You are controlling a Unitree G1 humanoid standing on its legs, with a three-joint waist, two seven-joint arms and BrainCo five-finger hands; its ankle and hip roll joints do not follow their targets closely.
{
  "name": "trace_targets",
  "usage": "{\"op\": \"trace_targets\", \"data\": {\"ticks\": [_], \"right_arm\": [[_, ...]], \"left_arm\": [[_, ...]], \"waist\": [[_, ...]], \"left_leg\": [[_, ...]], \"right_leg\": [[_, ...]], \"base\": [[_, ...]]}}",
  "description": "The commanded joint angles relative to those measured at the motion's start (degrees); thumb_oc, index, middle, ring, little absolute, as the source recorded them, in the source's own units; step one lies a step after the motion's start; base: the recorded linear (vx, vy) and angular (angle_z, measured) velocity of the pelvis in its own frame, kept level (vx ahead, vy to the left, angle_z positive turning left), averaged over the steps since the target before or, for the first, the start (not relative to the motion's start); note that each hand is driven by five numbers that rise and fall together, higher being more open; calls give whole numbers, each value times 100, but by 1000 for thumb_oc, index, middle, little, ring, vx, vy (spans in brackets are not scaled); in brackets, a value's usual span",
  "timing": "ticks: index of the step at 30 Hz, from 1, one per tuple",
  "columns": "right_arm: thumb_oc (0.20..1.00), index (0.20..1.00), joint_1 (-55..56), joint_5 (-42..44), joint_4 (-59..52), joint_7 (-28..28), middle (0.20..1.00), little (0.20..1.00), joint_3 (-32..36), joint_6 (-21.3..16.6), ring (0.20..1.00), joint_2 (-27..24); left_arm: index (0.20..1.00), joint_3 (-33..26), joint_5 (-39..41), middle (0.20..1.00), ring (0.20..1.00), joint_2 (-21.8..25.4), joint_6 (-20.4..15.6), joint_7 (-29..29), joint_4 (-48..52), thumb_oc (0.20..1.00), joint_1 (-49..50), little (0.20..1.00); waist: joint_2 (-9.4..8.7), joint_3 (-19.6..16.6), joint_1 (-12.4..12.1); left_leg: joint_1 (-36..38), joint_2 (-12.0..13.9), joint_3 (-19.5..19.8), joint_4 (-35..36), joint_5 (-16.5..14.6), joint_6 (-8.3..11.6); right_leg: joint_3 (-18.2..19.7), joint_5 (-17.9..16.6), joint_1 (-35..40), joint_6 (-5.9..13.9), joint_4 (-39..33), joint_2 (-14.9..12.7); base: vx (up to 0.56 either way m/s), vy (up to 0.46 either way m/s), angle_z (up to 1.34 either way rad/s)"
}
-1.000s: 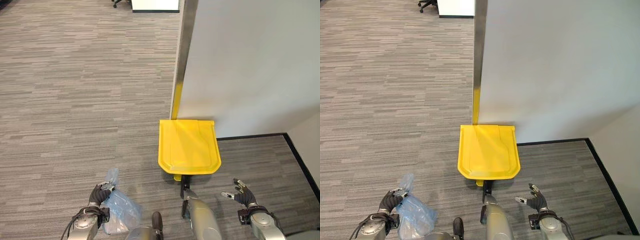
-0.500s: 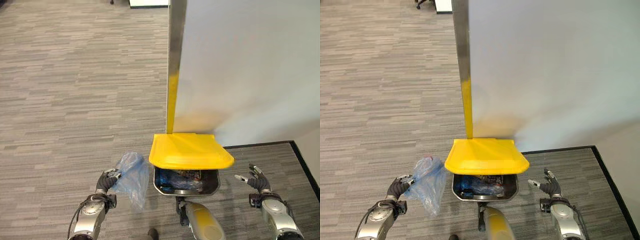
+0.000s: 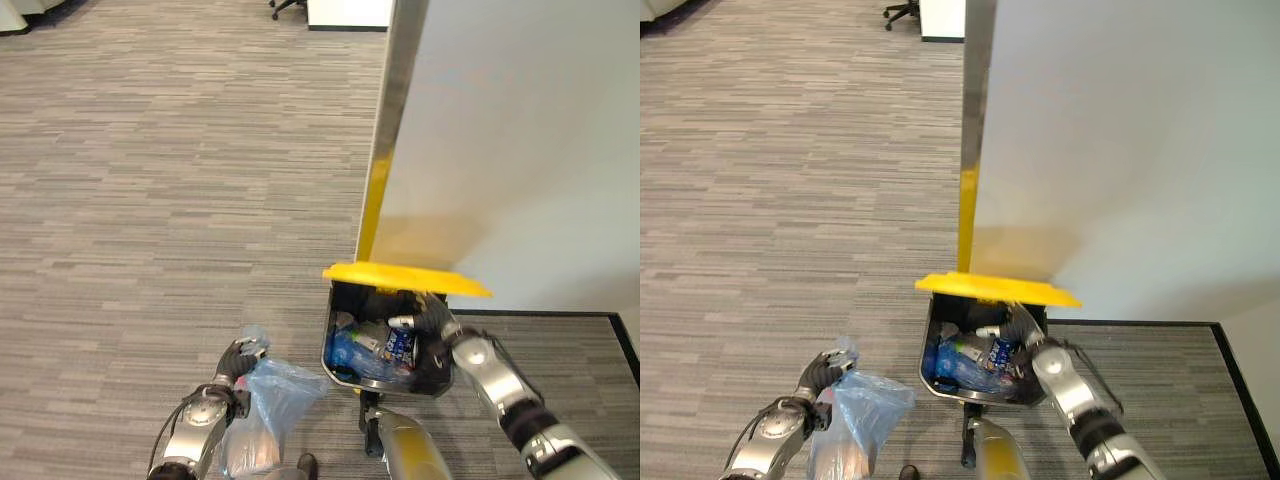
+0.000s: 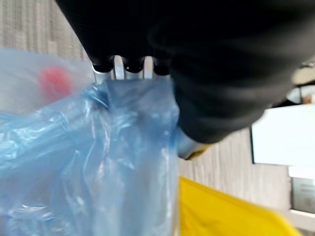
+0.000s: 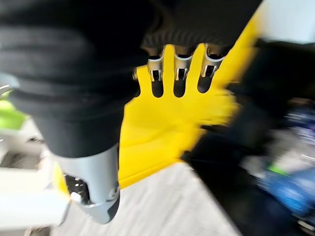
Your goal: Gather garbage on tea table into small bin, then transfer packed bag to large trash can.
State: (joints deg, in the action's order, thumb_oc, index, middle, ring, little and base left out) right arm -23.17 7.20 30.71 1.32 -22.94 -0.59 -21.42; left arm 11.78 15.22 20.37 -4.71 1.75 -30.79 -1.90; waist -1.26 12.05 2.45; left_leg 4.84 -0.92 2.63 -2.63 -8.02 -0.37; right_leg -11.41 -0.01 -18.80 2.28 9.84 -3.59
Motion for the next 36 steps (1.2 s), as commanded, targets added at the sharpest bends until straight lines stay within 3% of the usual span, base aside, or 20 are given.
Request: {"op": "trace_targets", "data": {"ticks": [1, 12, 24, 30, 36], "right_arm": [[1000, 1000, -536, -66, 35, 166, 1000, 1000, -299, -273, 1000, 104], [1000, 1000, -1425, 563, 1099, 441, 1000, 1000, -132, -328, 1000, 319], [1000, 1000, -2333, 611, 1565, 488, 1000, 1000, -339, -292, 1000, -293], [1000, 1000, -2537, 641, 1591, 513, 1000, 1000, -383, -222, 1000, -416], [1000, 1000, -2915, 805, 1424, 660, 1000, 1000, -497, -273, 1000, -422]], "left_arm": [[200, 150, 369, 200, 200, 299, -517, -32, 573, 200, -541, 200], [200, 1221, 388, 200, 200, 209, -628, -408, 1458, 200, -1062, 200], [200, 1778, 364, 200, 200, 230, -793, -238, 1933, 200, -2318, 200], [200, 1920, -145, 200, 200, 82, -623, -26, 993, 200, -2560, 200], [200, 2236, -727, 200, 200, -140, -536, 249, -130, 200, -3278, 200]], "waist": [[-298, 141, -26], [-367, 249, -72], [-518, 326, 85], [-531, 355, 221], [-545, 652, 390]], "left_leg": [[344, -607, -141, -582, -1132, -185], [293, -636, -226, -584, -1141, -216], [376, -648, -532, -501, -1179, -228], [374, -662, -636, -490, -1190, -252], [158, -701, -726, -706, -1233, -273]], "right_leg": [[334, -1027, -209, 599, -806, -308], [353, -1120, -264, 661, -829, -286], [348, -1203, -333, 750, -834, -267], [344, -1228, -403, 729, -814, -236], [428, -1224, -611, 710, -693, -236]], "base": [[-41, -37, 9], [-32, -12, -2], [-23, 2, -17], [-6, 8, -16], [-46, 11, -4]]}}
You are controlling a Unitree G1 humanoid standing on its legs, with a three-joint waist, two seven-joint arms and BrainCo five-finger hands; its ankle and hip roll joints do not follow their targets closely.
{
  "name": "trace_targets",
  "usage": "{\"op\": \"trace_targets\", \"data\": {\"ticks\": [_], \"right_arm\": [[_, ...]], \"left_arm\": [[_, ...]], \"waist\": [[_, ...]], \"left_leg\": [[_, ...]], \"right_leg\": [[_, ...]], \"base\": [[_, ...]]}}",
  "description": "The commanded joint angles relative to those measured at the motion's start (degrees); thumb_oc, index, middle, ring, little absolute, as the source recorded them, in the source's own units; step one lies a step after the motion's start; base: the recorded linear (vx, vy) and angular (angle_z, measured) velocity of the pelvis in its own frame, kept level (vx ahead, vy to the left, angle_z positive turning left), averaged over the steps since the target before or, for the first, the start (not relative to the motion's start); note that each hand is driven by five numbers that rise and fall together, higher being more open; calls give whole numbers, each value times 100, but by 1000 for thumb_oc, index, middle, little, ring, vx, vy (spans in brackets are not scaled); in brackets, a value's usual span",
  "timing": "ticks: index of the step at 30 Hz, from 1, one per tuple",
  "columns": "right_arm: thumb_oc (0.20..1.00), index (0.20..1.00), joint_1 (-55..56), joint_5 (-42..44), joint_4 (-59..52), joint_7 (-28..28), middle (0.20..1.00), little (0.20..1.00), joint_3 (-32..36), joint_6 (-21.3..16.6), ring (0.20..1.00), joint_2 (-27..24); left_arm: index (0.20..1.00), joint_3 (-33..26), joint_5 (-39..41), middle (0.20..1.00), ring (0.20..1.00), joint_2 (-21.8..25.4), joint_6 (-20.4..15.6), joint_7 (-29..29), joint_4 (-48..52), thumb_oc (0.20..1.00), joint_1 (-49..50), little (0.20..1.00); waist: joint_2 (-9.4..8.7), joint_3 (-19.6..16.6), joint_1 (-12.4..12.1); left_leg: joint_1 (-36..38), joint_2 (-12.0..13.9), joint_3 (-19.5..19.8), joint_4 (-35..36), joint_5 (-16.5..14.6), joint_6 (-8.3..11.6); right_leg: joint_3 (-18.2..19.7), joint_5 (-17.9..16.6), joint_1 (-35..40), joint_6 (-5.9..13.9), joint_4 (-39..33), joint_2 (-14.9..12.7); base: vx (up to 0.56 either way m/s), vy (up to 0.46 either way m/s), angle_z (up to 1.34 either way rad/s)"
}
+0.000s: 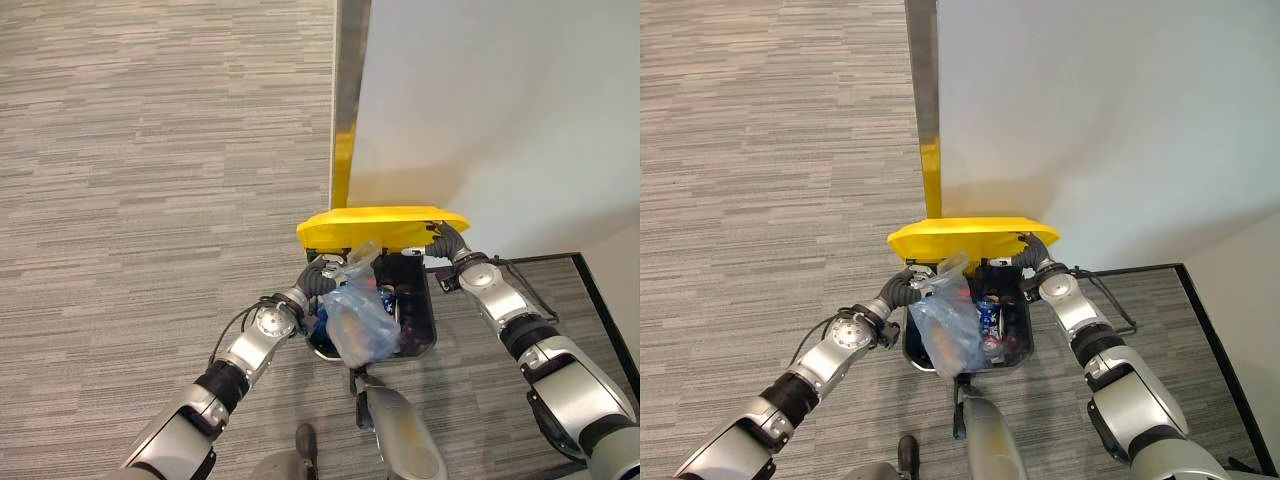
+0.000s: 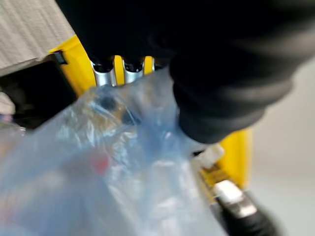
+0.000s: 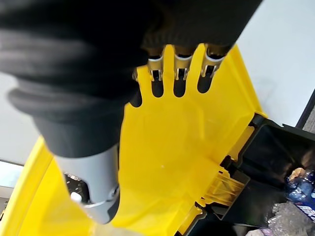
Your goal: Gather garbage on tea table into small bin, then transfer packed bag to large trash can.
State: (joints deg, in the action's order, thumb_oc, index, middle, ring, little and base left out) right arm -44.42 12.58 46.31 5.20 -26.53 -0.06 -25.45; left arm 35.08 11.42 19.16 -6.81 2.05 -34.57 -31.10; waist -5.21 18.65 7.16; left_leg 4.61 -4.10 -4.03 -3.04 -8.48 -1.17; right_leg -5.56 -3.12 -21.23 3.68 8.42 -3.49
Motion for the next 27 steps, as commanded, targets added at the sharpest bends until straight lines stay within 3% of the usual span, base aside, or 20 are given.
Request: {"op": "trace_targets", "data": {"ticks": [1, 8, 9, 10, 11, 21, 27], "right_arm": [[1000, 1000, -815, 266, -207, 290, 1000, 1000, -162, -324, 1000, -10], [1000, 1000, -780, 355, -646, 294, 1000, 1000, -369, -410, 1000, 76], [1000, 1000, -759, 377, -712, 300, 1000, 1000, -374, -428, 1000, 85], [1000, 1000, -759, 377, -712, 300, 1000, 1000, -374, -428, 1000, 85], [1000, 1000, -739, 409, -786, 326, 1000, 1000, -369, -442, 1000, 91], [1000, 1000, 110, 468, -1667, 211, 1000, 1000, -146, -595, 1000, 39], [1000, 1000, 709, 416, -2056, 178, 1000, 1000, 250, -597, 1000, 138]], "left_arm": [[200, -86, -425, 200, 200, -45, -304, 276, 121, 200, -452, 200], [200, -77, -919, 200, 200, -107, -90, 431, -957, 200, -663, 200], [576, -179, -1051, 576, 576, -77, -25, 531, -1243, 576, -624, 576], [868, -179, -1051, 868, 868, -77, -25, 531, -1243, 868, -624, 868], [1000, -261, -1178, 1000, 1000, -51, 22, 637, -1431, 1000, -618, 1000], [1000, -791, -1297, 1000, 1000, 85, 78, 697, -1160, 1000, 128, 1000], [1000, -1341, -371, 1000, 1000, 253, -154, 524, 266, 1000, 736, 1000]], "waist": [[-153, 54, -63], [-166, 321, 52], [-173, 359, 63], [-172, 358, 63], [-176, 388, 73], [-145, 353, 59], [-201, 220, -80]], "left_leg": [[120, -395, -78, -733, -1202, -197], [-270, -400, -164, -1113, -1275, -205], [-328, -403, -170, -1170, -1291, -206], [-329, -403, -170, -1171, -1292, -206], [-360, -398, -167, -1205, -1304, -205], [-452, -405, -159, -1338, -1372, -228], [-401, -410, -115, -1438, -1395, -235]], "right_leg": [[-146, -908, -399, 568, -529, -255], [-95, -946, -594, 552, -481, -284], [-85, -951, -623, 544, -475, -285], [-85, -951, -624, 544, -475, -285], [-79, -955, -636, 544, -470, -290], [-1, -965, -662, 516, -408, -306], [-59, -996, -462, 549, -536, -329]], "base": [[-74, 6, -8], [-12, -1, -5], [0, 0, 0], [0, 0, 0], [0, 0, 0], [2, -2, 1], [-38, -22, 10]]}}
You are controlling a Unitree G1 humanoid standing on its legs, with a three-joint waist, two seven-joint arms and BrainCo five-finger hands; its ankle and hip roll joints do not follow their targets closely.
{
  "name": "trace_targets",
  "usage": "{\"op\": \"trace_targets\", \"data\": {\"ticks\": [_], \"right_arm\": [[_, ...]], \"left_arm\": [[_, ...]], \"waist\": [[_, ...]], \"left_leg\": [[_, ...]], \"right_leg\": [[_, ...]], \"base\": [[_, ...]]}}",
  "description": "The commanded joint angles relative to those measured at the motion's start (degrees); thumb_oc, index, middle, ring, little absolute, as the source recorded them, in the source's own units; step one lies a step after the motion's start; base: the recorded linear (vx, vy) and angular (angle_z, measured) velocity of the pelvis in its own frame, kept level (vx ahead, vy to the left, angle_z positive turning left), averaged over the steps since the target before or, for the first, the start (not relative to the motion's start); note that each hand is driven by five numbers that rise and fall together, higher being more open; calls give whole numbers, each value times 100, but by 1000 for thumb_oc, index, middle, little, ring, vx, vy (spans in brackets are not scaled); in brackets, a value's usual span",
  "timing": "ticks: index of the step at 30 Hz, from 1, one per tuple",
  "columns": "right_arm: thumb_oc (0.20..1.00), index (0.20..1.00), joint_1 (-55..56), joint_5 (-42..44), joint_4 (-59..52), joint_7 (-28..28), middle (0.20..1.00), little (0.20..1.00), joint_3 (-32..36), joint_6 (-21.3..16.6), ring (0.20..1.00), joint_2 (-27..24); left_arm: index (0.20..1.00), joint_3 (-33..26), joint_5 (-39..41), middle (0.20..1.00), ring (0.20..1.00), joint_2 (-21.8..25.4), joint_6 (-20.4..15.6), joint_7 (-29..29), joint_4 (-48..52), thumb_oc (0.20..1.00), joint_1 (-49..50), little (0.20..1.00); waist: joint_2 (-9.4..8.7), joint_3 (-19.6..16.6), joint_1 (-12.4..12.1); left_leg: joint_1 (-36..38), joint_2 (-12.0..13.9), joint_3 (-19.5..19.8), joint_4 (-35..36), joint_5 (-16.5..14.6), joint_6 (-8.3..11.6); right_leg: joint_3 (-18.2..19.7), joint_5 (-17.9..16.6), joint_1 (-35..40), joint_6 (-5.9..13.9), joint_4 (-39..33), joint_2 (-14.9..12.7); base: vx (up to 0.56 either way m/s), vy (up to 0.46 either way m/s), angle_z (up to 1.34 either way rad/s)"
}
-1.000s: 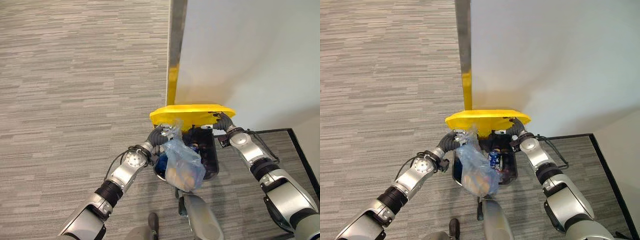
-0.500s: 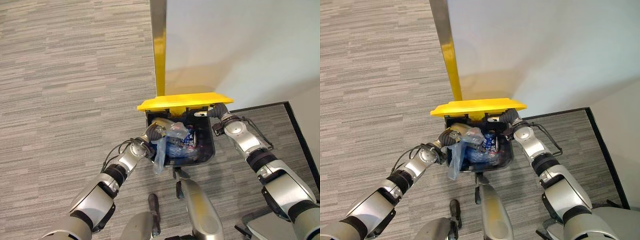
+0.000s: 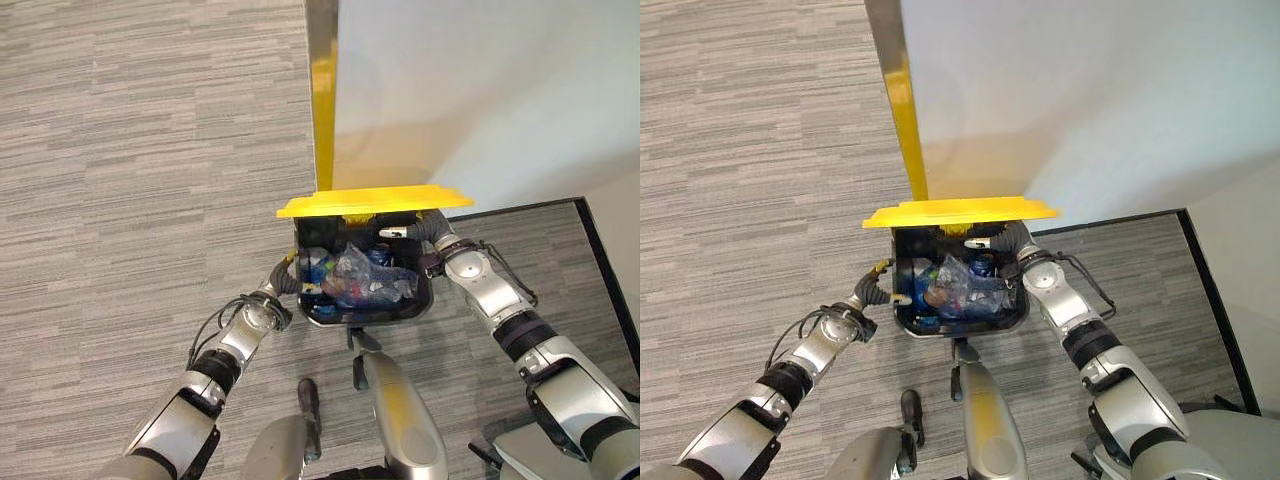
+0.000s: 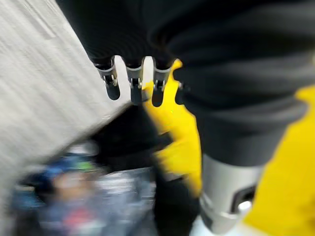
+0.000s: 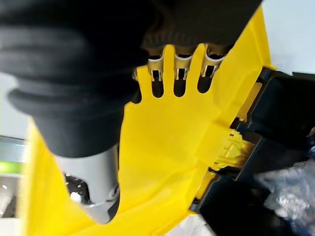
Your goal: Gather garbage on tea table into small bin, then transfer packed bag to large trash can.
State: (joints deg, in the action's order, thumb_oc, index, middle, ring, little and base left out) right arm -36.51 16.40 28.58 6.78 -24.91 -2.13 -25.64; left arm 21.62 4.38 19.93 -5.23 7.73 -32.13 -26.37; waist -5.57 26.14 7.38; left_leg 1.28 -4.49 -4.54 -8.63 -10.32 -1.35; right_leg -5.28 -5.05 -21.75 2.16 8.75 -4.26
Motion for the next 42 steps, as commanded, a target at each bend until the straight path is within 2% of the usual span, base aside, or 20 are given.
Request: {"op": "trace_targets", "data": {"ticks": [1, 5, 12, 16, 17, 19, 22, 24, 25, 26, 27, 29, 33, 42], "right_arm": [[1000, 1000, 23, -5, -362, -9, 1000, 1000, 146, -383, 1000, 132], [1000, 1000, 580, -180, -547, -166, 1000, 1000, 403, -333, 1000, 193], [1000, 1000, 1682, -473, -766, -408, 1000, 1000, 1043, -228, 1000, 159], [1000, 1000, 2242, -604, -792, -517, 1000, 1000, 1347, -208, 1000, 96], [1000, 1000, 2459, -694, -775, -566, 1000, 1000, 1426, -173, 1000, 117], [1000, 1000, 2624, -715, -707, -574, 1000, 1000, 1460, -184, 1000, 164], [1000, 1000, 2870, -815, -518, -567, 1000, 1000, 1502, -218, 1000, 187], [1000, 1000, 2929, -816, -441, -557, 1000, 1000, 1537, -204, 1000, 188], [1000, 1000, 2927, -816, -440, -557, 1000, 1000, 1538, -204, 1000, 190], [1000, 1000, 3074, -791, -353, -521, 1000, 1000, 1603, -212, 1000, 251], [1000, 1000, 3073, -791, -354, -521, 1000, 1000, 1603, -212, 1000, 253], [1000, 1000, 3209, -832, -221, -512, 1000, 1000, 1661, -168, 1000, 274], [1000, 1000, 3404, -823, -54, -480, 1000, 1000, 1709, -152, 1000, 254], [1000, 1000, 3642, -964, 236, -507, 1000, 1000, 1743, -116, 1000, 132]], "left_arm": [[1000, -93, 409, 1000, 1000, 235, -344, -76, 189, 1000, 413, 1000], [1000, -603, 660, 1000, 1000, 446, -370, -197, 643, 1000, 1181, 1000], [1000, -1768, 798, 1000, 1000, 633, -316, -327, 579, 1000, 2535, 1000], [1000, -2223, 739, 1000, 1000, 601, -272, -341, 368, 1000, 3006, 1000], [1000, -2367, 809, 1000, 1000, 561, -251, -328, 284, 1000, 3132, 1000], [1000, -2383, 798, 1000, 1000, 541, -232, -324, 214, 1000, 3209, 1000], [1000, -2339, 742, 1000, 1000, 607, -182, -356, 86, 1000, 3219, 1000], [1000, -2336, 746, 1000, 1000, 615, -153, -376, 19, 1000, 3232, 1000], [1000, -2337, 746, 1000, 1000, 617, -153, -376, 18, 1000, 3230, 1000], [1000, -2354, 749, 1000, 1000, 611, -140, -354, -43, 1000, 3308, 1000], [1000, -2356, 749, 1000, 1000, 613, -140, -354, -42, 1000, 3308, 1000], [1000, -2397, 847, 1000, 1000, 570, -118, -394, -9, 1000, 3437, 1000], [1000, -2382, 964, 1000, 1000, 445, -136, -392, -212, 1000, 3440, 1000], [1000, -2328, 948, 1000, 1000, 306, -72, -470, -471, 1000, 3456, 1000]], "waist": [[-176, -552, -138], [-189, -618, -319], [-169, -723, -522], [-150, -874, -523], [-132, -858, -504], [-75, -837, -524], [119, -903, -623], [174, -977, -663], [166, -992, -664], [170, -1047, -724], [166, -1063, -724], [31, -1236, -764], [-6, -1437, -685], [-22, -1712, -570]], "left_leg": [[-64, -373, -55, -890, -1216, -225], [-32, -444, -8, -944, -1205, -279], [174, -648, 22, -918, -1142, -406], [322, -642, 12, -594, -968, -383], [386, -596, 27, -481, -835, -377], [293, -517, 23, -478, -690, -374], [34, -265, 43, -349, -396, -352], [-30, -143, 27, -260, -304, -319], [-49, -150, 24, -248, -282, -318], [-135, -51, 13, -246, -233, -251], [-153, -52, 11, -233, -209, -250], [-181, -29, -8, -131, -182, -162], [-184, 150, -138, 51, -40, -4], [104, 329, -152, 310, 63, 151]], "right_leg": [[-90, -806, -379, 708, -586, -260], [-109, -825, -239, 768, -597, -303], [-344, -993, 45, 926, -662, -516], [-517, -1096, 102, 1014, -614, -601], [-501, -1287, 81, 1138, -377, -607], [-480, -959, 151, 1058, -24, -583], [-101, -25, 237, 757, 1077, -376], [27, 276, 343, 614, 1368, -347], [31, 255, 327, 612, 1350, -351], [189, 438, 669, 609, 1229, -320], [190, 410, 658, 607, 1200, -320], [296, 611, 1134, 561, 399, -160], [355, 463, 1481, 546, -440, 19], [255, 463, 1990, 432, -1040, 129]], "base": [[-47, 0, 6], [-45, 15, -2], [-39, 54, -3], [-38, 49, 4], [-51, 37, 6], [-150, 18, 4], [-166, -23, 3], [-45, -54, 1], [0, -137, -8], [0, -106, -12], [46, -193, -2], [88, -184, 1], [68, -159, -29], [48, -70, -3]]}}
